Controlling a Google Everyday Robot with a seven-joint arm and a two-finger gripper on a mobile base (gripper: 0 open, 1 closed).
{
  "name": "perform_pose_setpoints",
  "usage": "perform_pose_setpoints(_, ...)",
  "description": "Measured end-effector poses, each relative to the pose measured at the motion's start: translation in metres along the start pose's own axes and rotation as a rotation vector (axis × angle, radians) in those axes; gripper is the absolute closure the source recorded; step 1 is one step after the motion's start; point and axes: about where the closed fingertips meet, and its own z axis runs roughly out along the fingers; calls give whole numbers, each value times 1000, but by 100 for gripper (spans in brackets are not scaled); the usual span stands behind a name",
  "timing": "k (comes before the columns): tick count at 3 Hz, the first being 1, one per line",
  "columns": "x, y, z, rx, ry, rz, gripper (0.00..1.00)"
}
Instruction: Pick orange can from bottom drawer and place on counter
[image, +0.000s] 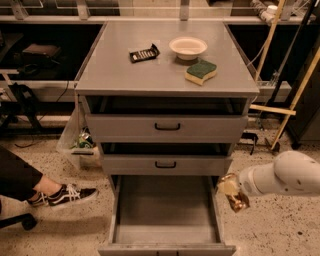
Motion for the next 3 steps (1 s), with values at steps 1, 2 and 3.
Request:
perform_pose_setpoints(1,-10,66,-48,-32,60,5,100)
perform_pose_setpoints(2,-33,72,-83,19,41,38,100)
perform_pose_setpoints(3,-33,72,-83,19,41,38,100)
